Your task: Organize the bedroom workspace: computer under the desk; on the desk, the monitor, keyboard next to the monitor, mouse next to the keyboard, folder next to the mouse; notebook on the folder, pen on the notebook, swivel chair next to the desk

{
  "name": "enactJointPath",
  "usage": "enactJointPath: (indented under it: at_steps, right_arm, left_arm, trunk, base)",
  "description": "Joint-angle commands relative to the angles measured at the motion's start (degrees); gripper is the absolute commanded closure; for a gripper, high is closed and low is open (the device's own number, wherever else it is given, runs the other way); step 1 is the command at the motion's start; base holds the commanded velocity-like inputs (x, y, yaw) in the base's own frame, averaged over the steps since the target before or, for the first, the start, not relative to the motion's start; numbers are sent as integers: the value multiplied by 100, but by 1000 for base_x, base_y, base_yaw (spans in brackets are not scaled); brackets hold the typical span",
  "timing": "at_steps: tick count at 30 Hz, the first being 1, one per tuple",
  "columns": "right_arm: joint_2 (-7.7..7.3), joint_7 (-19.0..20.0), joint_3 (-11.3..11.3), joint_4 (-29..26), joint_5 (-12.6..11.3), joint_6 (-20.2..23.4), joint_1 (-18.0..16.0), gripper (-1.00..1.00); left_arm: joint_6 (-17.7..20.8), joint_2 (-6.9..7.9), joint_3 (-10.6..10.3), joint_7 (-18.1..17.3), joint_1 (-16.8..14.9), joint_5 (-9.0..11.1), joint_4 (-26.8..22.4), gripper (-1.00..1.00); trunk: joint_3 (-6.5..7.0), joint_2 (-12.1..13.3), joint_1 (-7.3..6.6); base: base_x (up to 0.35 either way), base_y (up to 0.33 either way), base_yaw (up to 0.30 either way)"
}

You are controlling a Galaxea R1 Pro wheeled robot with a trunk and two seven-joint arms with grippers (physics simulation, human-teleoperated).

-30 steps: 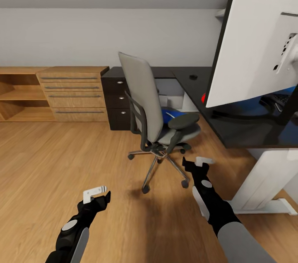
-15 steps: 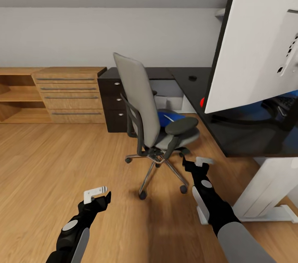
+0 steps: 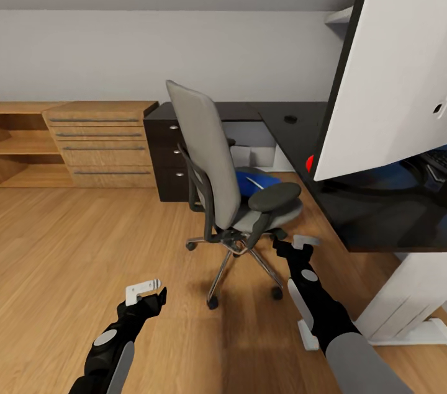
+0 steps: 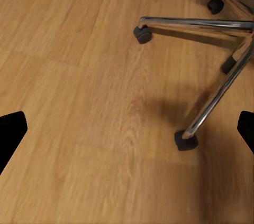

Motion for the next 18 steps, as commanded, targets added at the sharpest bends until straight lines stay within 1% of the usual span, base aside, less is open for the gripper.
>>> enactJointPath:
  at_steps: [1, 3, 5, 18]
  right_arm:
    - [-4, -36, 25, 0, -60, -26, -4, -100]
    - [-4, -36, 25, -5, -60, -26, -4, -100]
    - [-2, -36, 25, -10, -60, -26, -4, -100]
    - [5, -36, 25, -15, -60, -26, 13, -100]
  left_arm:
    - [25, -2, 1, 36, -2, 61, -8, -100]
    - [24, -2, -1, 36, -1, 61, -8, -100]
    - [25, -2, -1, 36, -1, 61, -8, -100]
    - [35, -2, -36, 28, -5, 66, -8, -100]
  trunk:
    - [-5, -2, 0]
    - [-5, -2, 0]
    - [-5, -2, 0]
    - [-5, -2, 0]
  base:
    - [82, -12, 0]
    - [50, -7, 34]
    - [19, -3, 146]
    - [1, 0, 268]
